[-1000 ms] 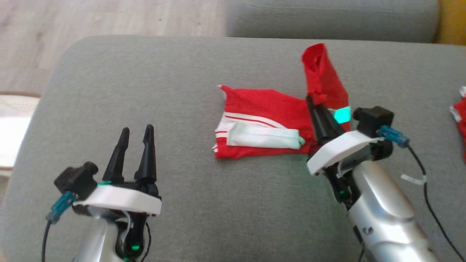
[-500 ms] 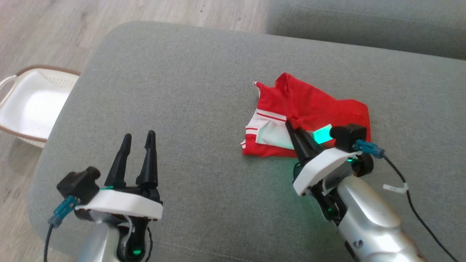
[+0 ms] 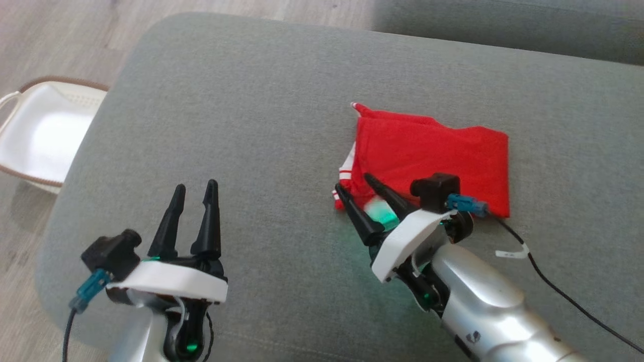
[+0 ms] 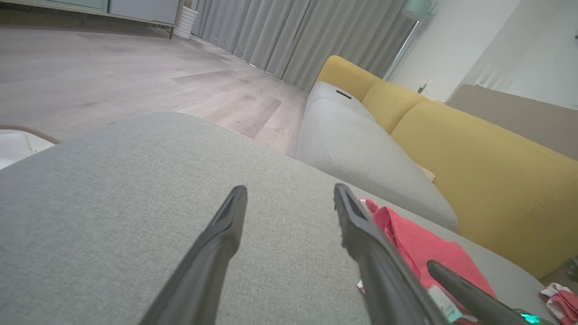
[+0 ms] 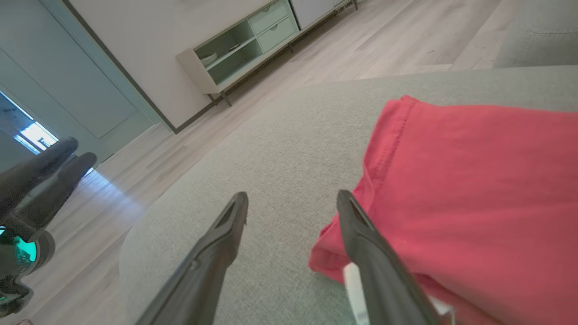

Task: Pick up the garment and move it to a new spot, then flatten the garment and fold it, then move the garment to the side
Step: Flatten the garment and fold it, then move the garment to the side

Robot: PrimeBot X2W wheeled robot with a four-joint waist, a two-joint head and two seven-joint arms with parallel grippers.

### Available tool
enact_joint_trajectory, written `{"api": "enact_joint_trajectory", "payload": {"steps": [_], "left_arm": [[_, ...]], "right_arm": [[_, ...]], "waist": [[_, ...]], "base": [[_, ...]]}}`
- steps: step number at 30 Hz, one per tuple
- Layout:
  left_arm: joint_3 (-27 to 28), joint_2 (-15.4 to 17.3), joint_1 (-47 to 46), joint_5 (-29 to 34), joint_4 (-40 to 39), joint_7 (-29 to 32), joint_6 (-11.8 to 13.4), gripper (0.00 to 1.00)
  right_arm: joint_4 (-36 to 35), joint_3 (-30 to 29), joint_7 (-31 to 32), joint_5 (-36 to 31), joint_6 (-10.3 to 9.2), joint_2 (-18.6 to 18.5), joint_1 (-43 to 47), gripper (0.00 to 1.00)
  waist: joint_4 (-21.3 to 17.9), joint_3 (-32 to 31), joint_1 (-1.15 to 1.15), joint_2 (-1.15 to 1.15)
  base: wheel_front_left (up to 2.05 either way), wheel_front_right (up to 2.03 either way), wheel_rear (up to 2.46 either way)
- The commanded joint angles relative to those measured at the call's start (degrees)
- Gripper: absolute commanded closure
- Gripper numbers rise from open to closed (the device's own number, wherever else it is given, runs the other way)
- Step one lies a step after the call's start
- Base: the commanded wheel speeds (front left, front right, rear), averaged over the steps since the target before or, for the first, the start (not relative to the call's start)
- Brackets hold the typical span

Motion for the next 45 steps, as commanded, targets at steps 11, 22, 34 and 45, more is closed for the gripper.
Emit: {"api": "enact_joint_trajectory", "payload": {"steps": [11,22,34,45], "left_arm": [[3.64,0.42,-2.83,-0.19,-4.0,-0.3,0.11,0.0],[4.28,0.42,-3.24,0.35,-7.62,-0.3,0.47,0.0],[5.1,0.42,-1.99,2.1,-8.53,-0.3,1.13,0.0],[4.44,0.42,-1.76,1.84,-8.41,-0.3,1.13,0.0]], "right_arm": [[4.5,-8.52,-5.88,-7.77,-0.05,0.99,-5.83,0.0],[-8.89,-30.11,-6.35,-28.12,-0.05,-1.32,2.53,0.0],[-21.96,-39.4,-6.36,-33.85,-0.05,0.95,14.73,0.0],[-24.0,-39.0,-5.45,-32.7,-0.05,0.98,15.7,0.0]], "waist": [[-7.36,-1.58,0.0,0.0],[-13.92,-2.16,0.0,0.0],[-17.07,-2.31,0.0,0.0],[-16.5,-1.26,0.0,0.0]], "base": [[0.0,0.0,0.0],[0.0,0.0,0.0],[0.0,0.0,0.0],[0.0,0.0,0.0]]}}
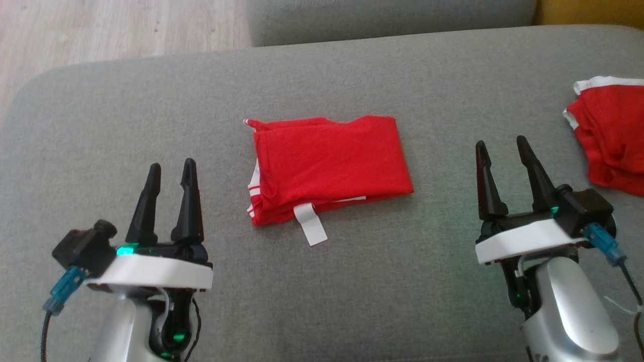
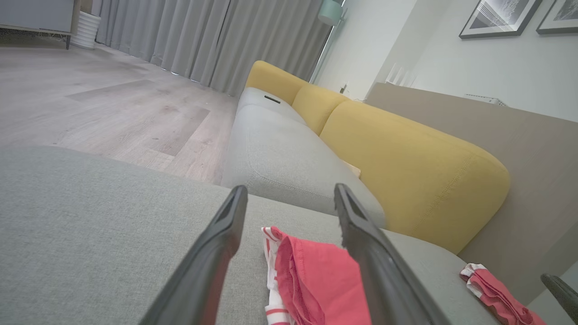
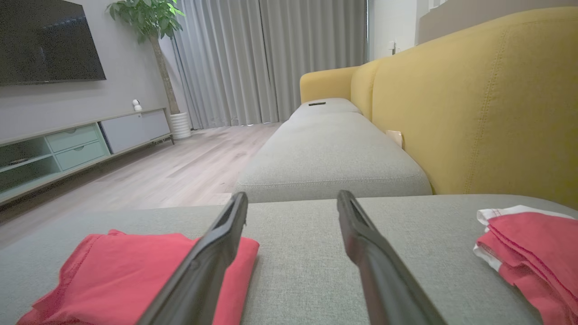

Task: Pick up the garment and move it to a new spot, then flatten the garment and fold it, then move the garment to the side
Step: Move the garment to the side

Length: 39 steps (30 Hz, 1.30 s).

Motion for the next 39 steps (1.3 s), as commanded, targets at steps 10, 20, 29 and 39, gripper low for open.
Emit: {"api": "enact_joint_trajectory", "payload": {"steps": [10,20,29,39], "left_arm": [[0.02,0.42,-4.05,-0.12,-1.73,-0.3,-0.19,0.0],[-1.97,0.42,-5.84,-0.78,-0.82,-0.3,-0.34,0.0],[-2.22,0.42,-5.68,-1.23,-0.62,-0.3,-0.25,0.0],[-2.3,0.42,-5.95,-1.16,-0.27,-0.3,-0.14,0.0]], "right_arm": [[0.81,2.03,4.59,-3.39,-0.05,0.46,-4.85,0.0],[11.45,3.83,11.52,-3.8,-0.05,0.46,-10.69,0.0],[21.22,5.3,15.8,0.89,-0.05,0.46,-15.11,0.0],[29.26,10.65,18.57,2.52,-0.05,0.47,-18.39,1.0]], "waist": [[2.53,3.89,0.0,0.0],[6.71,6.61,0.0,0.0],[8.31,7.33,0.0,0.0],[8.08,6.79,0.0,0.0]], "base": [[0.0,0.0,0.0],[0.0,0.0,0.0],[0.0,0.0,0.0],[0.0,0.0,0.0]]}}
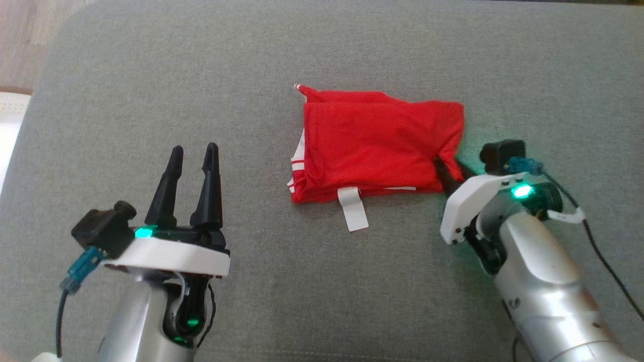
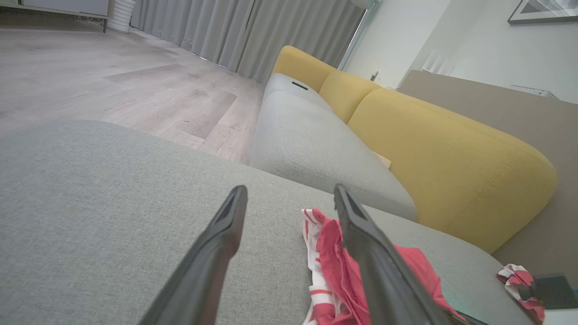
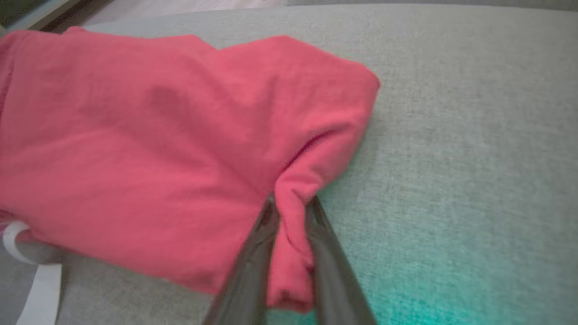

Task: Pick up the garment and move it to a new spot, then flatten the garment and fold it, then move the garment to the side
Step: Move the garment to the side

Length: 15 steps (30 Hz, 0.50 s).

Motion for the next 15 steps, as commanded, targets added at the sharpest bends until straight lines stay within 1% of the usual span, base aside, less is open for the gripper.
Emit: {"api": "enact_joint_trajectory", "payload": {"steps": [1,6,8,11,15], "left_arm": [[1.67,0.45,-2.14,0.03,-1.76,-0.3,-0.06,0.0],[1.55,0.45,-1.84,0.35,-1.85,-0.3,-0.22,0.0],[1.56,0.45,-1.93,0.42,-1.96,-0.3,-0.24,0.0],[1.27,0.45,-2.35,0.58,-2.34,-0.3,-0.32,0.0],[0.24,0.45,-3.05,0.88,-2.8,-0.3,-0.52,0.0]], "right_arm": [[0.44,2.07,-0.79,-0.89,-0.05,0.96,-0.43,1.0],[0.5,3.17,-4.48,-7.0,-0.05,0.06,-2.23,1.0],[0.16,3.57,-5.02,-8.02,-0.05,-0.57,-2.57,1.0],[-1.28,5.31,-6.04,-10.68,-0.05,-3.44,-3.77,1.0],[-4.49,8.67,-5.63,-12.67,-0.05,-8.76,-5.59,1.0]], "waist": [[-0.61,-0.37,0.0,0.0],[-2.72,-1.08,0.0,0.0],[-3.3,-1.2,0.0,0.0],[-5.21,-1.27,0.0,0.0],[-8.22,-0.78,0.0,0.0]], "base": [[0.0,0.0,0.0],[0.0,0.0,0.0],[0.0,0.0,0.0],[0.0,0.0,0.0],[0.0,0.0,0.0]]}}
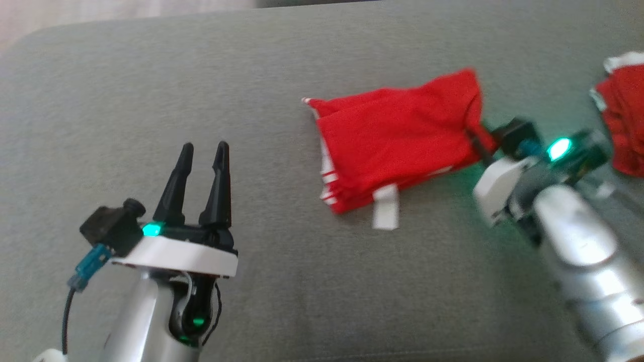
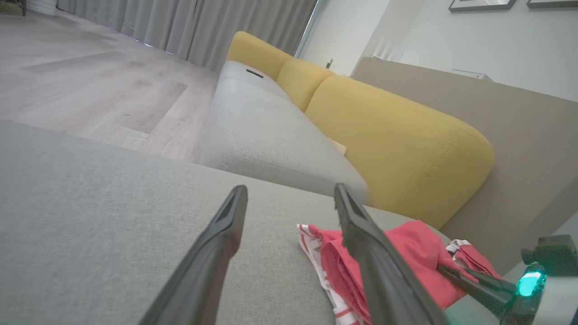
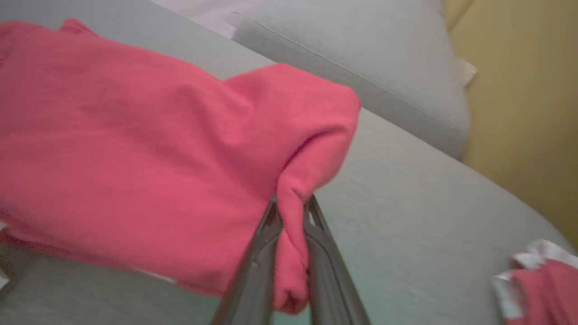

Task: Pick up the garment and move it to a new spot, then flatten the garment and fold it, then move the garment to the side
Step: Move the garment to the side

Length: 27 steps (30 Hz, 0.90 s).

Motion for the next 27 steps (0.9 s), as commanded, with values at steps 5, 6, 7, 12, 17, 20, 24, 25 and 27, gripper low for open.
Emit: {"api": "enact_joint_trajectory", "payload": {"steps": [5,6,7,12,17,20,24,25,27], "left_arm": [[1.0,0.47,-4.32,0.47,-2.67,-0.3,-0.16,0.0],[0.78,0.47,-4.68,0.52,-2.66,-0.3,-0.2,0.0],[0.58,0.47,-5.03,0.61,-2.66,-0.3,-0.24,0.0],[-0.38,0.47,-6.78,0.98,-2.47,-0.3,-0.54,0.0],[-0.29,0.47,-7.81,1.43,-1.95,-0.3,-0.92,0.0],[-0.27,0.47,-8.22,1.5,-1.6,-0.3,-1.14,0.0],[-0.16,0.47,-8.66,1.42,-1.35,-0.3,-1.37,0.0],[-0.13,0.47,-8.67,1.41,-1.32,-0.3,-1.41,0.0],[-0.07,0.47,-8.68,1.37,-1.32,-0.3,-1.47,0.0]], "right_arm": [[-6.55,4.28,2.06,0.43,-0.05,-9.29,-5.27,1.0],[-7.38,4.7,2.53,0.9,-0.05,-11.28,-5.83,1.0],[-8.12,5.0,3.06,1.5,-0.05,-13.21,-6.39,1.0],[-9.95,5.26,5.02,3.09,-0.05,-22.94,-8.13,1.0],[-9.03,2.25,6.92,3.58,-0.05,-29.67,-8.25,1.0],[-7.54,-0.15,7.57,2.07,-0.05,-33.02,-7.82,1.0],[-5.31,-6.19,8.38,0.48,-0.05,-35.23,-7.07,1.0],[-5.29,-7.26,8.86,-0.23,-0.05,-35.31,-6.81,1.0],[-5.28,-9.31,9.91,-1.74,-0.05,-35.55,-6.1,1.0]], "waist": [[-4.76,2.28,0.0,0.0],[-5.21,2.77,0.0,0.0],[-5.7,3.34,0.0,0.0],[-6.55,6.09,0.0,0.0],[-6.26,8.19,0.0,0.0],[-5.68,9.16,0.0,0.0],[-4.85,10.31,0.0,0.0],[-4.76,10.42,0.0,0.0],[-4.59,10.68,0.0,0.0]], "base": [[0.0,0.0,0.0],[0.0,0.0,0.0],[0.0,0.0,0.0],[0.0,0.0,0.0],[0.0,0.0,0.0],[0.0,0.0,0.0],[0.0,0.0,0.0],[0.0,0.0,0.0],[0.0,0.0,0.0]]}}
